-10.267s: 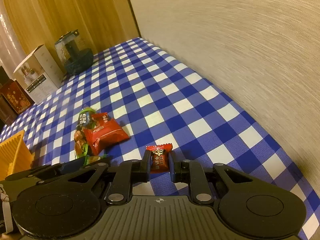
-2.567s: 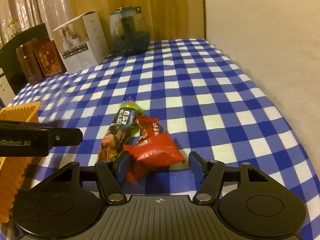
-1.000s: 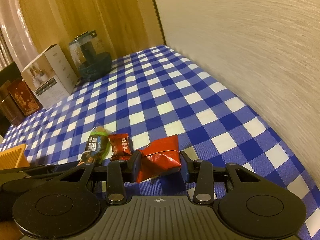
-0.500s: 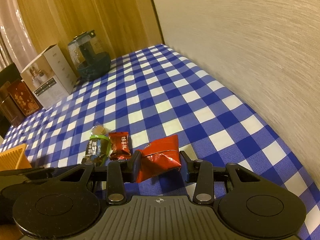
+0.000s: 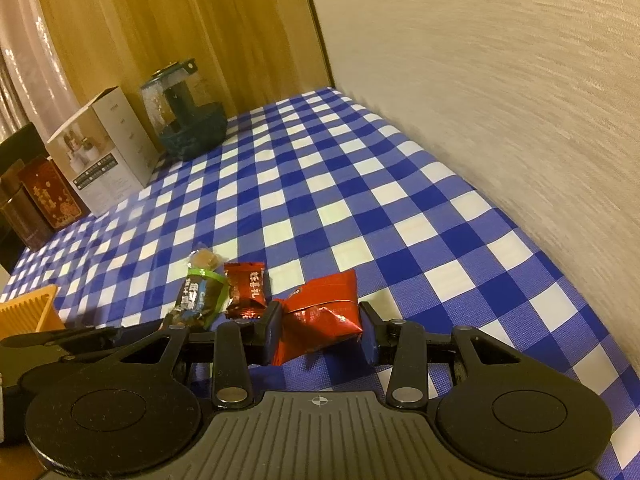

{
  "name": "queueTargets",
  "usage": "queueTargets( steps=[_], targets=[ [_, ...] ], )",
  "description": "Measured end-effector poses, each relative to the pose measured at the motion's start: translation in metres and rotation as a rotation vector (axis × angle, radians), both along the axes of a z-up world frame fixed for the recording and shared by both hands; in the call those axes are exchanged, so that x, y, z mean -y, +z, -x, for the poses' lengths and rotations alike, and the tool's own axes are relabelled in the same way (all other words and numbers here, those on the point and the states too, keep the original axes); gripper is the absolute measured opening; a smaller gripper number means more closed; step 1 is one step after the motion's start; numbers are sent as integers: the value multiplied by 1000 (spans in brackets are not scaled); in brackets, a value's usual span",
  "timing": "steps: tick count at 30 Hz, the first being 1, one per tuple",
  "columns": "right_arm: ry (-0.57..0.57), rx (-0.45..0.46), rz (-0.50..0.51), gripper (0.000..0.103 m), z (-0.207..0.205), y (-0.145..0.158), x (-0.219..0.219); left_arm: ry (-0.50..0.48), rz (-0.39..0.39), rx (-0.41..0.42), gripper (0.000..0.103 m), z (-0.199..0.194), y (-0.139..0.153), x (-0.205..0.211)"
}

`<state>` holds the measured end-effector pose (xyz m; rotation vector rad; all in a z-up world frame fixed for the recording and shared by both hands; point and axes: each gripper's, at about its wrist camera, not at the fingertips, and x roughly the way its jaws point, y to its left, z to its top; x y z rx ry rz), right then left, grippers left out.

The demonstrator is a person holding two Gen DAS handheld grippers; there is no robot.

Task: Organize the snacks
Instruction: 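Carry the green stick snack and red packet over the tray with both tools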

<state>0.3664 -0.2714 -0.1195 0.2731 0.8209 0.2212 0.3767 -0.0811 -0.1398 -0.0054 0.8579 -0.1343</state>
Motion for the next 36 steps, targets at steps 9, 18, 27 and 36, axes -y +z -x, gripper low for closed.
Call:
queueTargets(
  steps=[9,18,27,36],
  targets=[
    [0,-1,-1,40,0,1,1,-2,21,2,26,5,10,2],
    [3,1,-3,40,7,5,-2,-15,29,17,26,15,20,0],
    [-9,27,10,40,33,23,-5,-26,89,39,26,36,46,-3],
    [-55,36,-27,40,73,45,-3,-56,91,47,26,73,76,-8]
  ],
)
